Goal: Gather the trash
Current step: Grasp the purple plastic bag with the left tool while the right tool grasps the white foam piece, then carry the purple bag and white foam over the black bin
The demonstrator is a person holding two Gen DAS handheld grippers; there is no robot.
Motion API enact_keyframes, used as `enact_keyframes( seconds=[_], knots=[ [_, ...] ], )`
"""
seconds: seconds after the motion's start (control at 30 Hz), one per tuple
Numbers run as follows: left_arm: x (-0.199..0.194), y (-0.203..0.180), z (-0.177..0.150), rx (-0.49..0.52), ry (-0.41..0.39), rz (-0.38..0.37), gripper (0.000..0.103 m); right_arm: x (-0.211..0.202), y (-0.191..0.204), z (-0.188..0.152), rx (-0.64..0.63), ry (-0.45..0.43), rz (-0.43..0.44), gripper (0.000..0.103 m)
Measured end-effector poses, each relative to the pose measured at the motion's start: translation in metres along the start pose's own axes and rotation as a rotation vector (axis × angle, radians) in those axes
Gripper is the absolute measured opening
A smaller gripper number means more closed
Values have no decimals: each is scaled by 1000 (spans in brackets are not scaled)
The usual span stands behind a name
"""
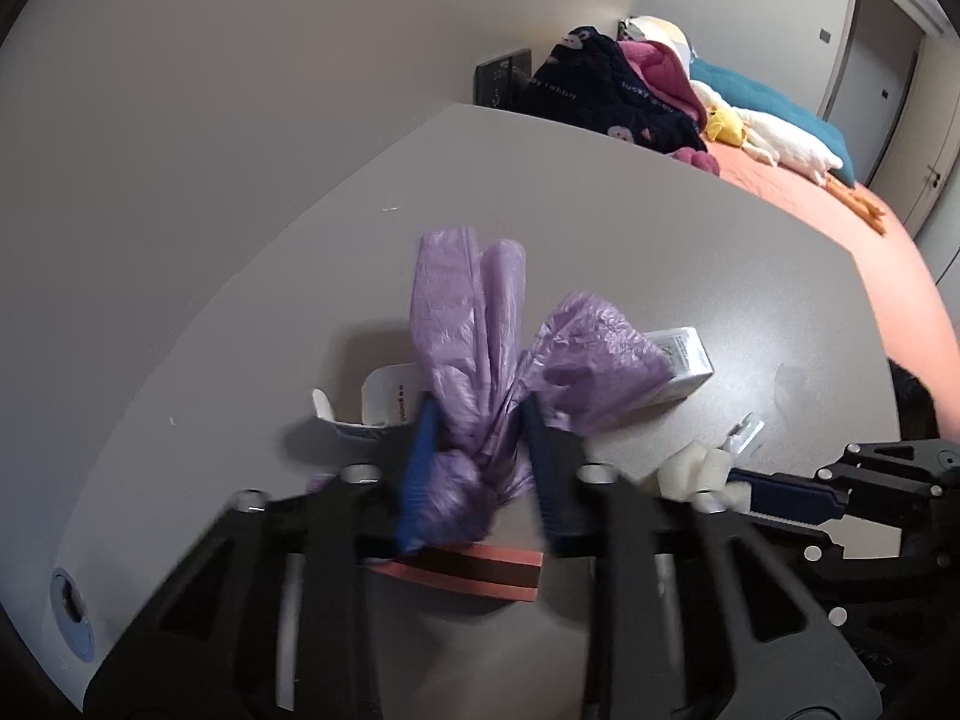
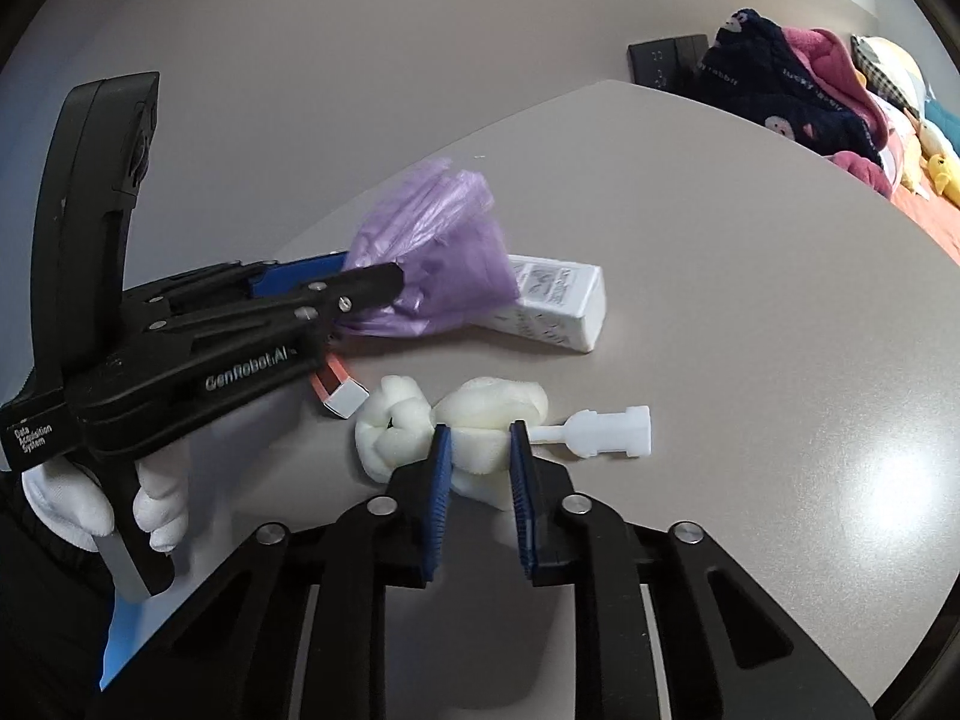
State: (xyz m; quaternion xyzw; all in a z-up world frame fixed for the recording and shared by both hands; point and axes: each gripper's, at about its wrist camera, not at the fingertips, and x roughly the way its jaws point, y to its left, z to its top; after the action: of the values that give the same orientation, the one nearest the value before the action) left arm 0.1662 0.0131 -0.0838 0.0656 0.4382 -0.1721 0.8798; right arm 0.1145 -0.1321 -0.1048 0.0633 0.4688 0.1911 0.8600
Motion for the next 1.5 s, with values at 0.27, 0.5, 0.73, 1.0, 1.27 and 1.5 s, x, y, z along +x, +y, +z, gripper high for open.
enact_keyframes(
  seconds=[0.27,0.5,0.73,1.0,1.27,1.5],
  knots=[
    [-13,-3,7,-39,-39,-9,14,-22,-13,4,28,-39,19,18],
    [-35,-21,19,-35,-81,-25,14,-52,-21,6,45,-78,16,18],
    [-50,-52,29,-7,-107,-45,14,-91,-27,4,82,-119,14,18],
    [-68,-98,33,41,-142,-102,14,-137,-45,-7,114,-178,-18,18],
    [-80,-145,34,102,-165,-160,14,-180,-64,-27,149,-229,-64,18],
    [-89,-183,32,155,-176,-211,14,-210,-84,-45,189,-263,-103,18]
  ],
)
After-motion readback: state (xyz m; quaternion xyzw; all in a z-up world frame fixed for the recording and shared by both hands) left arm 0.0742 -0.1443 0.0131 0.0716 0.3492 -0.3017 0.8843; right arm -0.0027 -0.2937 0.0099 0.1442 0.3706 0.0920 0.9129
